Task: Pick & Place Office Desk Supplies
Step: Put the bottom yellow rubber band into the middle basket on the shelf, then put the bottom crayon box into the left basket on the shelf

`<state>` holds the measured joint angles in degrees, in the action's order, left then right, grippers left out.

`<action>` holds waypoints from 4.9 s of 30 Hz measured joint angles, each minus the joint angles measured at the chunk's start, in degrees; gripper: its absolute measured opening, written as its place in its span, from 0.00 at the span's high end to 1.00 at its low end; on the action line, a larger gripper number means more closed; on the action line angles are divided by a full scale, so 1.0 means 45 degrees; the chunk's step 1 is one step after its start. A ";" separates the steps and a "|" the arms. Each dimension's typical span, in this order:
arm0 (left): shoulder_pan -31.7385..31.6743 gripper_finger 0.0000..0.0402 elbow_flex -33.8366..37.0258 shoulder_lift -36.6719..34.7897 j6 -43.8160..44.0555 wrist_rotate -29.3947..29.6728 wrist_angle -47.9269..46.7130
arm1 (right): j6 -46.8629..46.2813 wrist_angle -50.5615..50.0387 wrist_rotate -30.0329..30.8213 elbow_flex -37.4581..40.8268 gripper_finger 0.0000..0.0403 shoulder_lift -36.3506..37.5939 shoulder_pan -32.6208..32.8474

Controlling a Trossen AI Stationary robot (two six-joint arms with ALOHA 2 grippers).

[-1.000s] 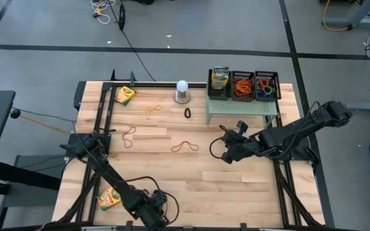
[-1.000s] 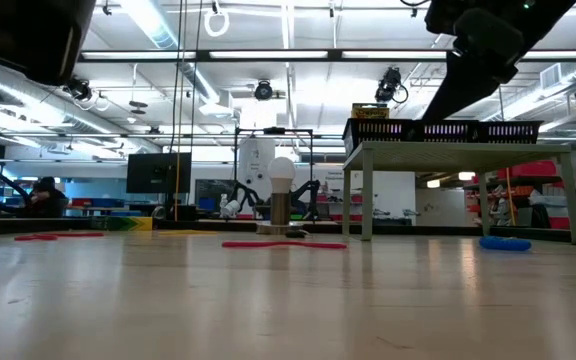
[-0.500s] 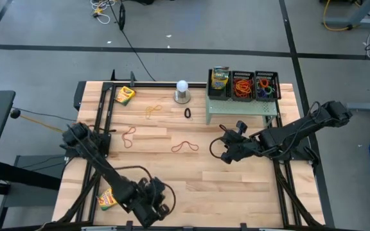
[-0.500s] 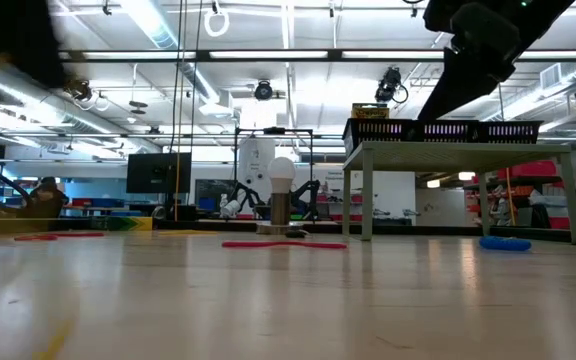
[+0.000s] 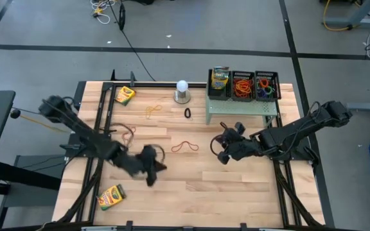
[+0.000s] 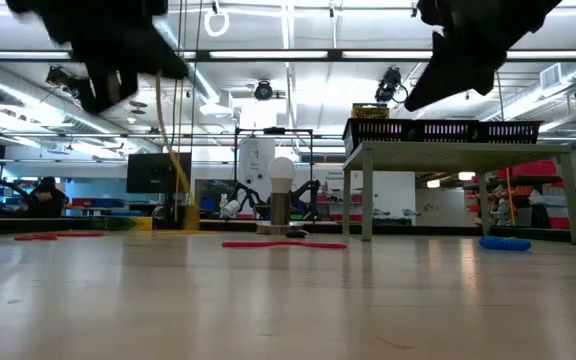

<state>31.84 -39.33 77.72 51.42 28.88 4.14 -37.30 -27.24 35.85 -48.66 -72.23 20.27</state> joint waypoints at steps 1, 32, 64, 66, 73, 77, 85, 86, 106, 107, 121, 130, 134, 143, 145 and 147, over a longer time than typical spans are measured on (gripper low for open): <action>-0.0448 0.99 0.0808 -0.0401 -0.0527 -0.0470 0.1003 | -0.0121 0.0236 -0.0004 0.0000 0.99 0.0000 0.0000; -0.6349 0.99 0.2929 -0.1531 -0.5339 -0.5824 0.8470 | 0.1841 1.2103 -0.2345 -0.2296 0.19 -0.6592 -0.1998; -0.6320 0.56 0.2911 -0.3408 -0.3860 -0.7331 0.6580 | 0.4046 0.7259 -0.3145 -0.3196 0.99 -0.4401 -0.3060; -0.6320 0.51 0.2915 -0.3840 -0.3750 -0.7330 0.5973 | 0.4134 0.6536 -0.3161 -0.3196 0.99 -0.3809 -0.3060; -0.6284 0.35 0.2925 -0.4714 -0.3464 -0.7106 0.4948 | 0.4153 0.4809 -0.2945 -0.3196 1.00 -0.1621 -0.3239; -0.6087 0.33 0.2925 -0.4721 -0.3586 -0.7101 0.5072 | 0.4109 0.3731 -0.2700 -0.3196 1.00 -0.0267 -0.3596; -0.5945 0.51 0.2920 -0.4270 -0.3571 -0.5722 0.6975 | 0.3620 -0.0152 -0.1498 -0.3665 1.00 0.2361 -0.5565; -0.5956 0.55 0.2920 -0.4249 -0.3507 -0.5615 0.6982 | 0.3634 -0.0802 -0.1331 -0.3845 1.00 0.2550 -0.5938; -0.5902 0.98 0.2920 -0.4243 -0.3137 -0.4432 0.6806 | 0.5343 -0.3300 -0.2327 -0.4167 1.00 0.0891 -1.3130; -0.6011 0.97 0.2920 -0.4243 -0.2907 -0.4441 0.6829 | 0.5136 -0.3478 -0.2374 -0.4167 0.99 0.0727 -1.3247; -0.6155 0.98 0.2915 -0.4243 -0.3210 -0.4421 0.6060 | 0.2246 -0.6328 -0.3068 -0.4725 0.52 -0.0058 -1.3765; -0.6150 0.98 0.1618 -0.4238 -0.4268 -0.4866 0.2045 | 0.3731 -0.7169 -0.4452 -0.6841 0.25 0.0263 -1.3459; -0.6037 0.98 0.0973 -0.4238 -0.5172 -0.4594 0.0247 | 0.4027 -0.7651 -0.4740 -0.7344 0.34 0.0968 -1.2271; -0.5990 0.98 0.1674 -0.4238 -0.4646 -0.4083 -0.0313 | 0.1702 -0.6486 -0.3026 -0.4725 0.83 0.3023 -0.6826; -0.6031 0.98 0.1696 -0.4238 -0.4616 -0.4075 -0.0345 | 0.1218 -0.5680 -0.2379 -0.3805 0.93 0.3246 -0.5382; -0.6183 0.98 0.1696 -0.4238 -0.4507 -0.3908 -0.0306 | 0.0876 -0.4625 -0.1686 -0.2960 0.98 0.3257 -0.3988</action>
<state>4.02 -31.70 58.65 31.14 11.30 2.76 -33.36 -48.05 28.27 -61.98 -57.57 2.33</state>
